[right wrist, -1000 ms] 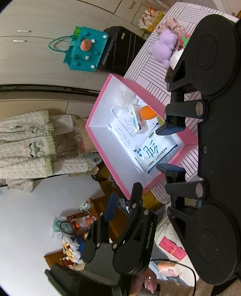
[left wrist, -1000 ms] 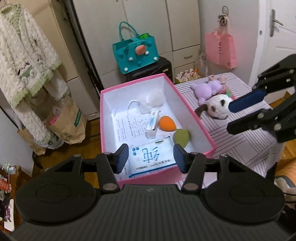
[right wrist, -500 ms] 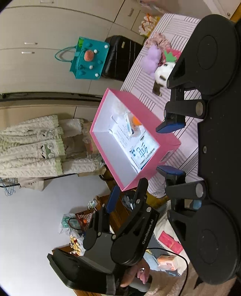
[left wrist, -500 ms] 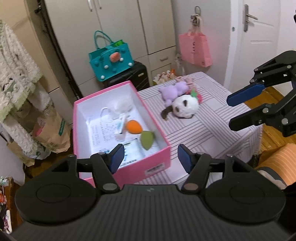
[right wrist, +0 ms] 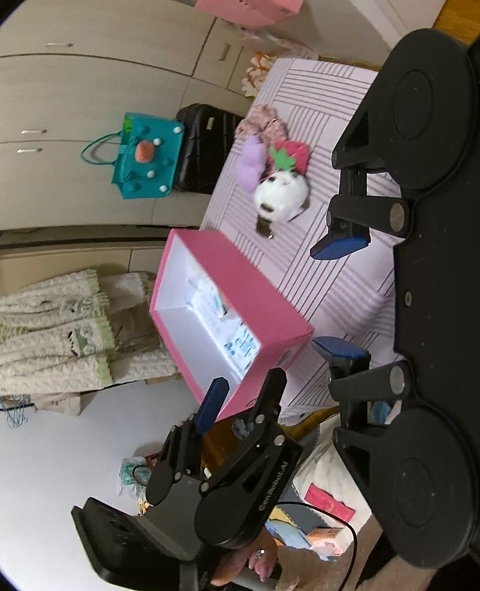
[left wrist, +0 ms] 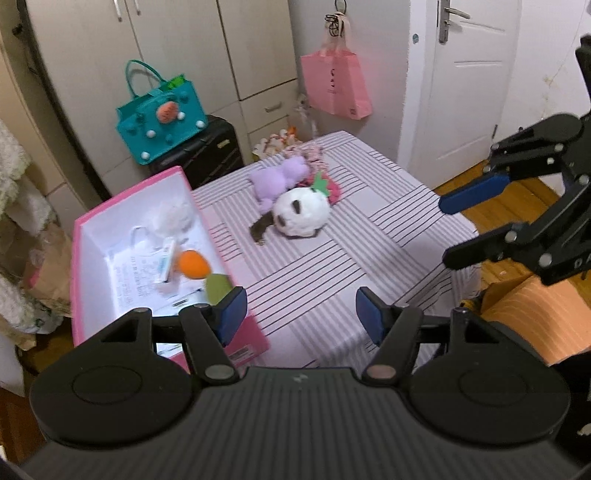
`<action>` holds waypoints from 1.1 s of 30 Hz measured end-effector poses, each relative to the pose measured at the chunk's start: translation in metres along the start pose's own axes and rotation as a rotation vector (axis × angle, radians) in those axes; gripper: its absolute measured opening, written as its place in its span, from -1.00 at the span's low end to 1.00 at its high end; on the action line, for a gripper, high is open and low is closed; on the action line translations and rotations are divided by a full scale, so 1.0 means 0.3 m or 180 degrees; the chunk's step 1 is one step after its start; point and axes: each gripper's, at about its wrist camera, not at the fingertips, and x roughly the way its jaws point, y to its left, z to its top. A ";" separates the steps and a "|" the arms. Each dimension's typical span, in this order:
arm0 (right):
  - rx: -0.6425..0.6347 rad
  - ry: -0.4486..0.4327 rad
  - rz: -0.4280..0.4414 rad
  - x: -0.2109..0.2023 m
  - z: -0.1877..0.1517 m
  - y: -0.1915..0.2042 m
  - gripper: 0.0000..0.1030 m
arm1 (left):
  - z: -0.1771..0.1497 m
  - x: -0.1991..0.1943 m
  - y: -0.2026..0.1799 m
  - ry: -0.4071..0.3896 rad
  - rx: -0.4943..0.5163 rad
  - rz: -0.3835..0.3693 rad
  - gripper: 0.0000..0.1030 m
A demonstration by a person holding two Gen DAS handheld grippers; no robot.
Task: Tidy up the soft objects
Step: 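Move the right gripper back toward the white panda plush, then grasp the white panda plush with the right gripper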
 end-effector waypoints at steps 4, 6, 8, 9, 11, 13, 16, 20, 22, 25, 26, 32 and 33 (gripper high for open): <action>0.0049 0.0023 0.0035 0.031 -0.031 -0.060 0.07 | 0.024 0.069 -0.003 0.0023 -0.0112 -0.0140 0.25; 0.0071 0.0031 0.0054 0.052 -0.041 -0.096 0.08 | 0.036 0.102 -0.007 0.0018 -0.0138 -0.0176 0.25; 0.0083 0.0045 0.0078 0.077 -0.047 -0.131 0.08 | 0.048 0.133 -0.010 -0.0001 -0.0162 -0.0232 0.25; 0.0080 0.0047 0.0087 0.088 -0.050 -0.145 0.09 | 0.054 0.144 -0.009 -0.0018 -0.0170 -0.0247 0.25; 0.0070 0.0033 0.0080 0.107 -0.054 -0.163 0.11 | 0.066 0.168 -0.014 -0.0061 -0.0200 -0.0243 0.25; 0.0022 -0.0008 0.0070 0.132 -0.057 -0.185 0.22 | 0.078 0.198 -0.018 -0.0104 -0.0230 -0.0255 0.25; -0.0005 -0.0064 0.0069 0.170 -0.066 -0.215 0.23 | 0.093 0.251 -0.018 -0.0129 -0.0343 -0.0329 0.25; 0.0031 -0.0144 0.0074 0.244 -0.088 -0.265 0.23 | 0.108 0.329 -0.020 -0.0172 -0.0521 -0.0377 0.25; 0.0058 -0.0200 0.0065 0.289 -0.100 -0.292 0.23 | 0.118 0.373 -0.019 -0.0177 -0.0592 -0.0375 0.25; 0.0101 -0.0266 0.0034 0.367 -0.115 -0.329 0.24 | 0.138 0.435 -0.015 -0.0199 -0.0684 -0.0286 0.25; 0.0108 -0.0280 0.0017 0.387 -0.117 -0.338 0.24 | 0.146 0.454 -0.013 -0.0220 -0.0711 -0.0249 0.25; 0.0129 -0.0357 -0.0164 0.496 -0.112 -0.391 0.41 | 0.190 0.573 0.003 -0.0231 -0.0770 0.0019 0.25; 0.0133 -0.0383 -0.0190 0.505 -0.110 -0.399 0.44 | 0.197 0.592 0.008 -0.0204 -0.0789 0.0020 0.25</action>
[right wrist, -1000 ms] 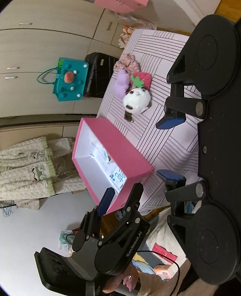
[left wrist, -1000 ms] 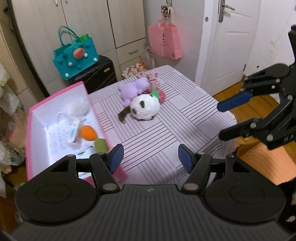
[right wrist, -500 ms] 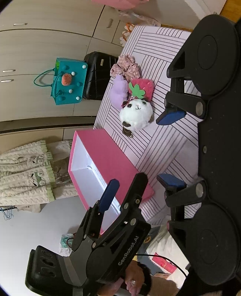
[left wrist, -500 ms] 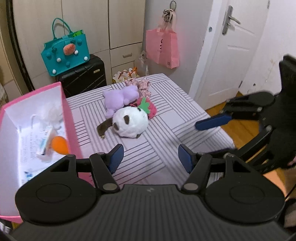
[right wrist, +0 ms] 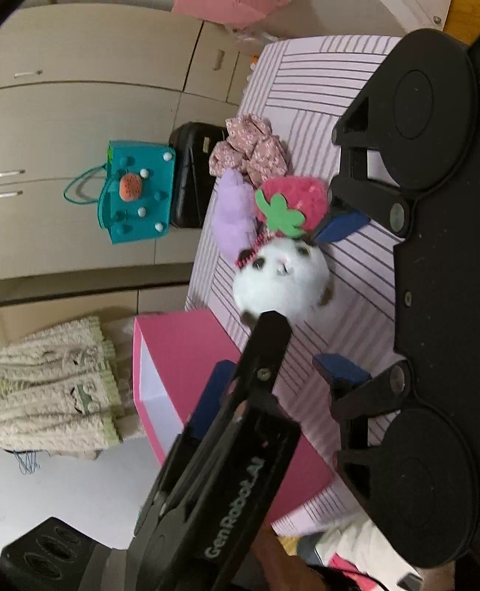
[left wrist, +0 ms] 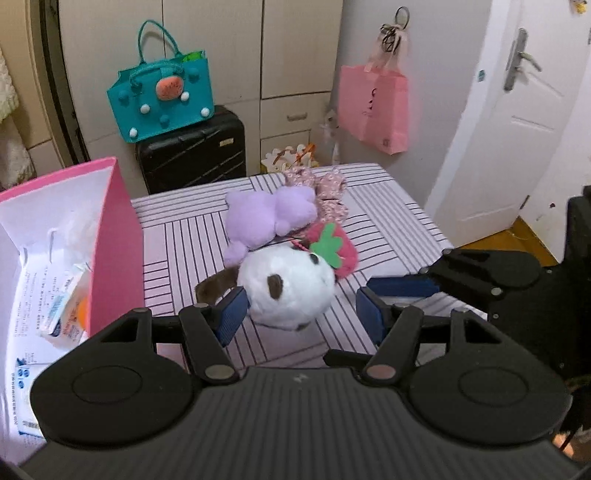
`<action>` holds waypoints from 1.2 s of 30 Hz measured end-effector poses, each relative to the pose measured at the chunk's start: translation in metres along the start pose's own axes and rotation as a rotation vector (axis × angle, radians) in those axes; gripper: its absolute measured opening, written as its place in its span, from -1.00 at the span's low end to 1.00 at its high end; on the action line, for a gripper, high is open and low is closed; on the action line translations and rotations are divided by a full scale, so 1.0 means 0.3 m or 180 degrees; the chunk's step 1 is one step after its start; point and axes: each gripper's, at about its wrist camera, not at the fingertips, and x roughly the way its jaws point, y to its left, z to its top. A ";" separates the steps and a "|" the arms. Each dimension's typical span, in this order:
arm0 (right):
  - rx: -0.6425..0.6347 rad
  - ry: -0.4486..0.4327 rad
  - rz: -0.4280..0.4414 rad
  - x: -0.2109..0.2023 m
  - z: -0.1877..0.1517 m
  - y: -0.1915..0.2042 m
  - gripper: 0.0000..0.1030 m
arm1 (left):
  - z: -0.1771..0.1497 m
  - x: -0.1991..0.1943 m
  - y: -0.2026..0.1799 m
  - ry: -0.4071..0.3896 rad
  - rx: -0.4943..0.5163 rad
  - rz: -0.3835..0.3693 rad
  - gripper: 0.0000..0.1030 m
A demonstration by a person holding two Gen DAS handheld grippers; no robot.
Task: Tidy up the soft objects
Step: 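Grasp the white panda plush with the right gripper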
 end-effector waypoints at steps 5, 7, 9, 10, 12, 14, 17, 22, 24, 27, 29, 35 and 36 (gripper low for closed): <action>-0.0048 -0.0016 -0.0010 0.056 0.014 -0.019 0.44 | 0.022 0.080 0.014 -0.0007 0.0002 0.0216 0.25; -0.0076 0.0016 -0.0025 0.077 0.019 -0.021 0.44 | 0.027 0.098 0.032 0.0020 -0.0078 0.0162 0.25; -0.0126 0.0040 -0.0060 0.098 0.021 -0.021 0.44 | 0.027 0.114 0.047 0.0053 -0.0110 0.0112 0.25; -0.0151 0.0049 -0.0063 0.107 0.022 -0.019 0.44 | 0.027 0.124 0.052 0.0080 -0.0128 0.0102 0.21; -0.0195 0.0052 -0.0040 0.122 0.021 -0.015 0.44 | 0.023 0.142 0.056 0.0114 -0.0156 0.0063 0.23; -0.0222 0.0045 -0.0063 0.138 0.020 -0.013 0.44 | 0.021 0.157 0.062 0.0145 -0.0219 -0.0018 0.21; -0.0219 0.0051 -0.0145 0.159 0.017 -0.020 0.44 | 0.014 0.175 0.060 0.0154 -0.0258 -0.0069 0.21; -0.0188 0.0017 -0.0141 0.166 0.015 -0.019 0.42 | 0.006 0.177 0.063 0.0143 -0.0310 -0.0095 0.21; -0.0177 -0.0001 -0.0137 0.164 0.016 -0.019 0.35 | 0.007 0.178 0.070 0.0147 -0.0371 -0.0112 0.21; -0.0117 -0.0005 -0.0128 0.155 0.019 -0.018 0.28 | 0.014 0.175 0.074 0.0198 -0.0413 -0.0143 0.20; -0.0031 -0.0003 -0.0102 0.149 0.024 -0.022 0.25 | 0.021 0.173 0.076 0.0231 -0.0406 -0.0151 0.20; 0.0430 0.0089 0.0155 0.135 0.038 -0.062 0.20 | 0.045 0.167 0.080 0.0387 -0.0398 -0.0154 0.20; 0.0511 0.0124 0.0218 0.134 0.039 -0.070 0.19 | 0.049 0.167 0.080 0.0455 -0.0398 -0.0135 0.20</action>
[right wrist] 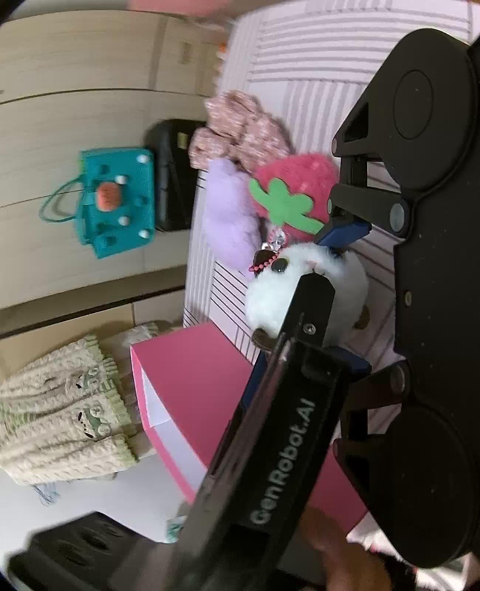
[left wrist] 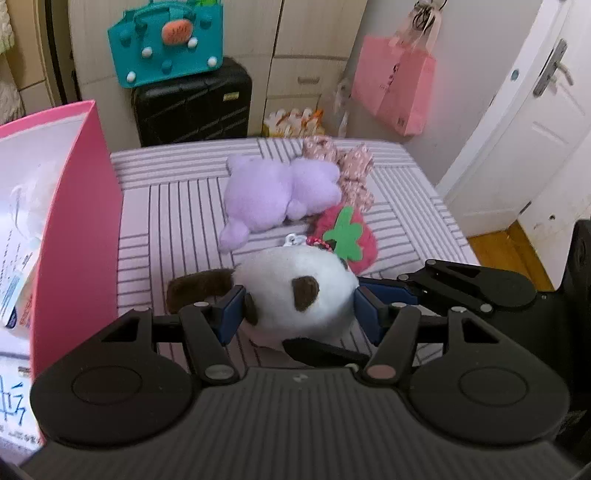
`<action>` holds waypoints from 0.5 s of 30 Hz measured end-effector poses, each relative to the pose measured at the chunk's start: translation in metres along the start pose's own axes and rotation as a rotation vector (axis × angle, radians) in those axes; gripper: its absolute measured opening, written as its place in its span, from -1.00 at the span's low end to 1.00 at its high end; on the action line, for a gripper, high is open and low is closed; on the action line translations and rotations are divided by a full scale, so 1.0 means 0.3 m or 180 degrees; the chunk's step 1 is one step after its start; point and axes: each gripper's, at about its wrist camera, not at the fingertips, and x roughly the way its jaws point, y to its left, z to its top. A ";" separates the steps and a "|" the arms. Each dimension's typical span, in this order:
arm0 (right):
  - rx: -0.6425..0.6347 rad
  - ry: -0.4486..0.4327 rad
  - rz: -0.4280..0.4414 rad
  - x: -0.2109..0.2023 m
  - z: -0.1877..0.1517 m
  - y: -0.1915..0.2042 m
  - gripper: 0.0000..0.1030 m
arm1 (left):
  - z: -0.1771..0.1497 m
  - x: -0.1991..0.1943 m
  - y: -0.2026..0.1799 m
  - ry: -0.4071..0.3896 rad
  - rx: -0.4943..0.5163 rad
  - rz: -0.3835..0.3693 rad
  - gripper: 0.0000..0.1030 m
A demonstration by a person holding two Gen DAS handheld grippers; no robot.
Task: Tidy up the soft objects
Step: 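Grasp the white panda plush with the right gripper, then lift and carry the panda plush with the right gripper over the box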
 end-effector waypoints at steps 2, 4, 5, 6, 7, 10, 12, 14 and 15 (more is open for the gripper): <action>0.0223 0.0094 0.0146 0.000 0.006 -0.018 0.19 | 0.004 -0.007 -0.003 0.0094 0.0008 0.0020 0.20; 0.0451 0.0210 0.0292 0.001 0.007 -0.036 0.19 | 0.007 -0.015 -0.008 0.0212 0.0031 0.0021 0.20; 0.0590 0.0269 0.0371 0.002 0.004 -0.047 0.19 | 0.005 -0.019 -0.009 0.0249 0.0029 0.0012 0.21; 0.0718 0.0323 0.0449 0.003 0.001 -0.057 0.19 | 0.003 -0.026 -0.006 0.0286 0.0012 -0.0007 0.22; 0.0852 0.0377 0.0532 0.005 -0.003 -0.067 0.19 | 0.002 -0.030 -0.002 0.0324 -0.0017 -0.0024 0.23; 0.1210 0.0531 0.0799 0.010 -0.027 -0.085 0.17 | 0.001 -0.048 0.009 0.0468 -0.0091 -0.0081 0.26; 0.1330 0.0608 0.0894 0.012 -0.047 -0.081 0.16 | 0.001 -0.053 0.016 0.0583 -0.0140 -0.0118 0.26; 0.1381 0.0653 0.0947 0.009 -0.060 -0.070 0.16 | -0.005 -0.060 0.017 0.0654 -0.0159 -0.0142 0.26; 0.1381 0.0668 0.0961 0.006 -0.065 -0.065 0.16 | -0.011 -0.065 0.015 0.0680 -0.0161 -0.0146 0.26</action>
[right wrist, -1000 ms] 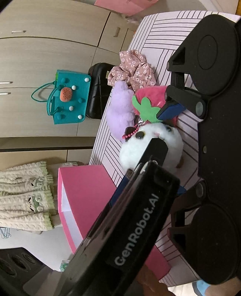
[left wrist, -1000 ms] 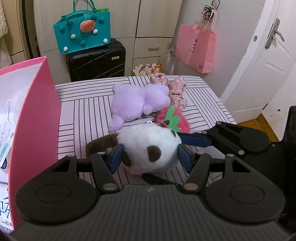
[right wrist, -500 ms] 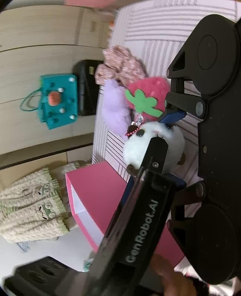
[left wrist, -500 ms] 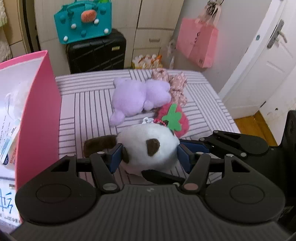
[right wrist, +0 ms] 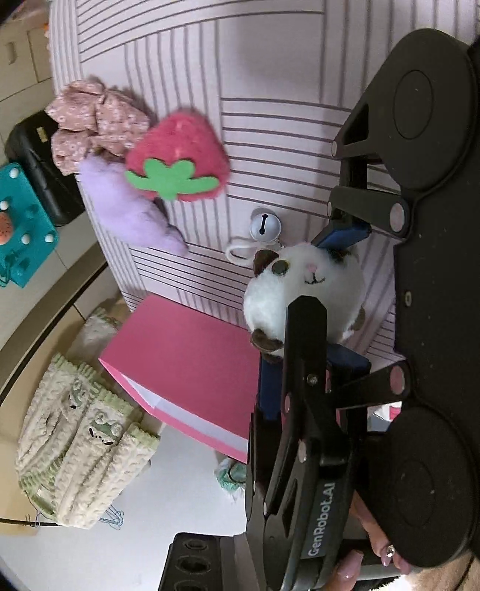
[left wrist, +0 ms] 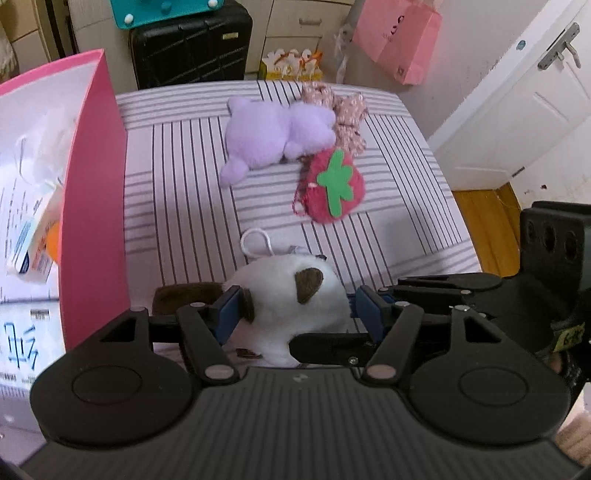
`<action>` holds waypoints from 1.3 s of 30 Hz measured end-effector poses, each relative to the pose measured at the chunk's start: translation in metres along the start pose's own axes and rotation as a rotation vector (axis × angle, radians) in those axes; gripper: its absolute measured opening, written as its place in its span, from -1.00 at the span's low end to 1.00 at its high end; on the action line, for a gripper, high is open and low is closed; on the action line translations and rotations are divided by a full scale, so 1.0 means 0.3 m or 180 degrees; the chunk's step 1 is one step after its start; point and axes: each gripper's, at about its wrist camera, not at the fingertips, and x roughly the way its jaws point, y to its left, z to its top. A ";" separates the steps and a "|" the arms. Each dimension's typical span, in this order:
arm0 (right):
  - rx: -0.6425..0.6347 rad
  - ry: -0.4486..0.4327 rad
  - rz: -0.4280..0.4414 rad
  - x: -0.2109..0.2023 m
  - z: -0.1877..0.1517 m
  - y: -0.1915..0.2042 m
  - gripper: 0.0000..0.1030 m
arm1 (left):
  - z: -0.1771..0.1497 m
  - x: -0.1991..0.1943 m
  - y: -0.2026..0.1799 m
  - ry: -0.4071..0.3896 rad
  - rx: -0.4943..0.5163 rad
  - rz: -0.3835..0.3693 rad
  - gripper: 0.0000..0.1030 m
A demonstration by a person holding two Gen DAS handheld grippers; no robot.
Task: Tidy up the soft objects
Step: 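Lift and carry the panda plush with the right gripper over the box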
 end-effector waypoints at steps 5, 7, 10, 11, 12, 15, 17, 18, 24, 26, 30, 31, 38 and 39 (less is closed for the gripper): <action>-0.0031 0.0102 -0.0016 -0.012 -0.034 0.038 0.16 | -0.039 -0.019 -0.002 0.0096 -0.0025 -0.0053 0.26; -0.0039 0.0137 -0.0029 -0.021 -0.047 0.056 0.16 | -0.056 -0.032 -0.004 0.0115 -0.0052 -0.0089 0.26; -0.0104 0.0162 -0.0077 -0.043 -0.067 0.097 0.16 | -0.085 -0.062 -0.008 0.0117 -0.0070 -0.0153 0.26; -0.0134 0.0164 -0.0096 -0.054 -0.074 0.107 0.16 | -0.093 -0.073 -0.010 0.0115 -0.0068 -0.0173 0.26; -0.0162 0.0167 -0.0115 -0.061 -0.080 0.124 0.16 | -0.105 -0.085 -0.012 0.0110 -0.0066 -0.0194 0.26; -0.0278 0.0170 -0.0190 -0.084 -0.101 0.180 0.16 | -0.145 -0.128 -0.020 0.0087 -0.0042 -0.0254 0.26; -0.0374 0.0161 -0.0233 -0.102 -0.120 0.220 0.16 | -0.170 -0.154 -0.022 0.0064 -0.0025 -0.0288 0.26; -0.0419 0.0139 -0.0245 -0.111 -0.131 0.240 0.16 | -0.186 -0.170 -0.023 0.0038 -0.0011 -0.0299 0.26; -0.0617 0.0013 -0.0273 -0.155 -0.204 0.326 0.14 | -0.275 -0.257 -0.015 -0.0116 0.0029 -0.0341 0.26; -0.0688 -0.0001 -0.0289 -0.163 -0.226 0.359 0.14 | -0.302 -0.288 -0.013 -0.0164 0.0048 -0.0341 0.26; -0.0866 -0.0055 -0.0328 -0.178 -0.252 0.432 0.14 | -0.347 -0.355 -0.009 -0.0283 0.0084 -0.0332 0.26; -0.0914 -0.0075 -0.0336 -0.181 -0.256 0.451 0.14 | -0.356 -0.374 -0.006 -0.0321 0.0097 -0.0330 0.26; -0.1183 -0.0228 -0.0328 -0.194 -0.252 0.578 0.14 | -0.394 -0.502 0.023 -0.0616 0.0139 -0.0260 0.26; -0.1241 -0.0244 -0.0330 -0.194 -0.249 0.597 0.14 | -0.397 -0.520 0.029 -0.0643 0.0155 -0.0245 0.26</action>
